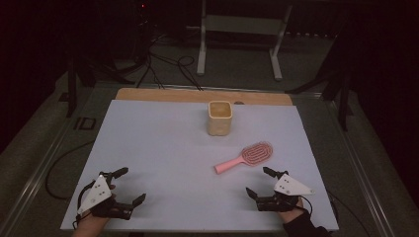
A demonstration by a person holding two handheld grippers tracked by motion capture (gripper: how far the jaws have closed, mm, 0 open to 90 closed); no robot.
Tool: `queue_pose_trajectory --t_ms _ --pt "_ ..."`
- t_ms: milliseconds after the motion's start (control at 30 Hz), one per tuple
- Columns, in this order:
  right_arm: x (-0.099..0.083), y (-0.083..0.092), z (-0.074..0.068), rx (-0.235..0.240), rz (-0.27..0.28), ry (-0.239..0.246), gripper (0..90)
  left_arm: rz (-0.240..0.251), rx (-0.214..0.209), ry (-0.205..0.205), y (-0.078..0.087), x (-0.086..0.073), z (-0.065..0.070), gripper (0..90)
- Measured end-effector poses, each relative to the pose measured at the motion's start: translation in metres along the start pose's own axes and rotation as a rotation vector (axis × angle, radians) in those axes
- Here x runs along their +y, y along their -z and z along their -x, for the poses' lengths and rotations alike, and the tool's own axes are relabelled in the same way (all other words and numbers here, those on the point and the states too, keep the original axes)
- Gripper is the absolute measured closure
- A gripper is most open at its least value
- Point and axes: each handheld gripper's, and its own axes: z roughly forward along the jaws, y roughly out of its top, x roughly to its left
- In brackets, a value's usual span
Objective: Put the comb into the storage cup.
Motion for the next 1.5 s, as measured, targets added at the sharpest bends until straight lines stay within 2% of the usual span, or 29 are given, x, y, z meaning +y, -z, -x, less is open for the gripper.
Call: queue_pose_trajectory --t_ms 267,433,567,733,767,933,1000,1133,1233,1400,1500 --pt "-0.002 -0.001 0.0 0.017 -0.017 0.0 9.7 0.004 -0.02 0.006 -0.001 0.001 -0.001 0.0" --pt "0.0 0.001 0.0 0.026 -0.016 -0.01 9.7 -0.009 -0.027 0.002 0.0 -0.001 0.001 0.0" --pt "0.005 0.003 -0.003 0.031 -0.001 -0.007 9.7 -0.003 -0.022 -0.003 0.004 -0.001 0.002 0.0" --pt "0.008 0.003 -0.005 0.045 -0.018 -0.012 9.7 0.001 -0.018 -0.002 0.005 -0.001 0.002 0.0" --pt "0.011 0.002 -0.008 0.049 -0.032 0.002 9.7 0.005 -0.021 0.002 0.005 -0.001 0.002 0.0" --pt "0.018 0.006 -0.011 0.058 -0.025 -0.002 9.7 0.001 -0.022 -0.001 0.004 -0.001 0.002 0.0" --pt "0.025 0.011 -0.013 0.055 -0.024 0.021 9.7 0.003 -0.023 -0.001 0.004 0.0 0.002 0.0" --pt "0.035 0.018 -0.015 0.068 -0.025 0.025 9.7 0.005 -0.023 0.002 0.004 0.0 0.003 0.0" --pt "0.043 0.022 -0.015 0.068 -0.025 0.018 9.7 0.004 -0.024 0.001 0.004 0.0 0.003 0.0" --pt "0.054 0.024 -0.014 0.062 -0.023 0.035 9.5 0.005 -0.024 0.002 0.005 0.0 0.003 0.0" --pt "0.065 0.026 -0.009 0.052 0.0 0.043 8.9 0.005 -0.025 0.0 0.005 0.0 0.003 0.0"
